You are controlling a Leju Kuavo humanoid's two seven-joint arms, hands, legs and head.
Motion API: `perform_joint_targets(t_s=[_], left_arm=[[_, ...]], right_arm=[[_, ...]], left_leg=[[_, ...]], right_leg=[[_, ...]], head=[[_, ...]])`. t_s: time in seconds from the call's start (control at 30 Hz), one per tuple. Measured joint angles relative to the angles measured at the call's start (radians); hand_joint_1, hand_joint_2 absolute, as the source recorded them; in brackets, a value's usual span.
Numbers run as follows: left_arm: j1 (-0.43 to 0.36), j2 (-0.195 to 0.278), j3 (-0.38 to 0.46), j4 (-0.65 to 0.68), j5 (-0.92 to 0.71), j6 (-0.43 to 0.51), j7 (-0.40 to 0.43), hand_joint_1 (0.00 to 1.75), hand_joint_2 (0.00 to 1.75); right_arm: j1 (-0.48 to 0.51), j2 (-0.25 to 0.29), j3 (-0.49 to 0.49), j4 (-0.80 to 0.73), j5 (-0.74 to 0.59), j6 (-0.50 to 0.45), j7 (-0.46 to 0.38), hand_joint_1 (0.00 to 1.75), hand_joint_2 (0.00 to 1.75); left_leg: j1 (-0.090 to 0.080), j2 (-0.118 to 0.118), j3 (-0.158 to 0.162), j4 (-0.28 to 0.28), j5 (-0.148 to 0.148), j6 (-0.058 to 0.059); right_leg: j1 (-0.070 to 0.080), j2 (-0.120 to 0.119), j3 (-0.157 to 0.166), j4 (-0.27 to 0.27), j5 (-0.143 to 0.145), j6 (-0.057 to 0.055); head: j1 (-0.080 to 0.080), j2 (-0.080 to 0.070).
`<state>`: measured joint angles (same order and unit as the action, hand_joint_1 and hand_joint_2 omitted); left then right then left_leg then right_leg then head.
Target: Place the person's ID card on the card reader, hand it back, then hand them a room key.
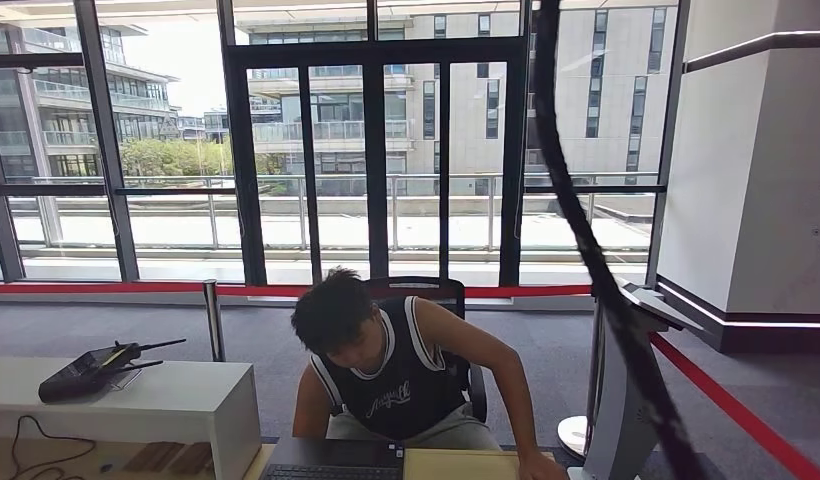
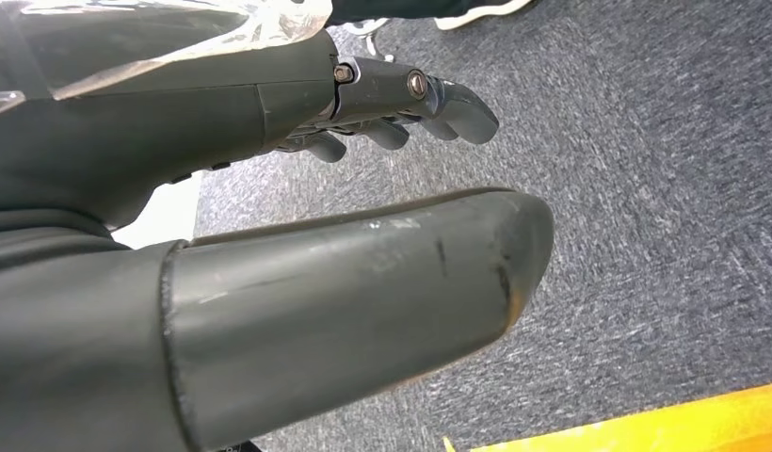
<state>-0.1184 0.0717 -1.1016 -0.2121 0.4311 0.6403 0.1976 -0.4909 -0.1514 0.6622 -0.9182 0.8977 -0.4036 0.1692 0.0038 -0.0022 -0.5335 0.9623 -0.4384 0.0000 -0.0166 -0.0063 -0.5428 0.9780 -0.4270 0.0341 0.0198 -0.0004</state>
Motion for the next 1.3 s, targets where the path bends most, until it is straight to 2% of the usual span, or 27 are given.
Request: perform_joint_targets(t_s=[0.37, 1.07, 1.1, 1.2, 1.23, 1.3], left_arm=[[0.0, 0.0, 0.0, 0.0, 0.005, 0.001, 0.006, 0.0, 0.0], [0.0, -0.004, 0.0, 0.0, 0.005, 0.004, -0.005, 0.0, 0.0], [0.0, -0.004, 0.0, 0.0, 0.005, 0.004, -0.005, 0.0, 0.0], [0.0, -0.004, 0.0, 0.0, 0.004, 0.004, -0.006, 0.0, 0.0], [0.0, -0.004, 0.0, 0.0, 0.004, 0.004, -0.007, 0.0, 0.0], [0.0, -0.004, 0.0, 0.0, 0.004, 0.004, -0.009, 0.0, 0.0]], right_arm=[[-0.014, -0.003, 0.004, 0.04, 0.046, -0.019, 0.001, 0.0, 1.75], [-0.029, -0.001, 0.021, 0.114, 0.035, -0.037, -0.014, 0.03, 1.75], [-0.029, -0.001, 0.021, 0.116, 0.034, -0.038, -0.014, 0.28, 1.75], [-0.029, -0.001, 0.021, 0.123, 0.032, -0.037, -0.012, 1.47, 1.75], [-0.029, -0.001, 0.021, 0.125, 0.031, -0.037, -0.012, 1.66, 1.75], [-0.029, -0.001, 0.021, 0.129, 0.028, -0.035, -0.011, 1.75, 1.75]], left_leg=[[0.0, 0.0, 0.0, 0.0, 0.0, 0.0], [0.0, 0.0, 0.0, 0.0, 0.0, 0.0], [0.0, 0.0, 0.0, 0.0, 0.0, 0.0], [0.0, 0.0, 0.0, 0.0, 0.0, 0.0], [0.0, 0.0, 0.0, 0.0, 0.0, 0.0], [0.0, 0.0, 0.0, 0.0, 0.0, 0.0]], right_leg=[[0.0, 0.0, 0.0, 0.0, 0.0, 0.0], [0.0, 0.0, 0.0, 0.0, 0.0, 0.0], [0.0, 0.0, 0.0, 0.0, 0.0, 0.0], [0.0, 0.0, 0.0, 0.0, 0.0, 0.0], [0.0, 0.0, 0.0, 0.0, 0.0, 0.0], [0.0, 0.0, 0.0, 0.0, 0.0, 0.0]], head=[[0.0, 0.0], [0.0, 0.0], [0.0, 0.0], [0.0, 0.0], [0.0, 0.0], [0.0, 0.0]])
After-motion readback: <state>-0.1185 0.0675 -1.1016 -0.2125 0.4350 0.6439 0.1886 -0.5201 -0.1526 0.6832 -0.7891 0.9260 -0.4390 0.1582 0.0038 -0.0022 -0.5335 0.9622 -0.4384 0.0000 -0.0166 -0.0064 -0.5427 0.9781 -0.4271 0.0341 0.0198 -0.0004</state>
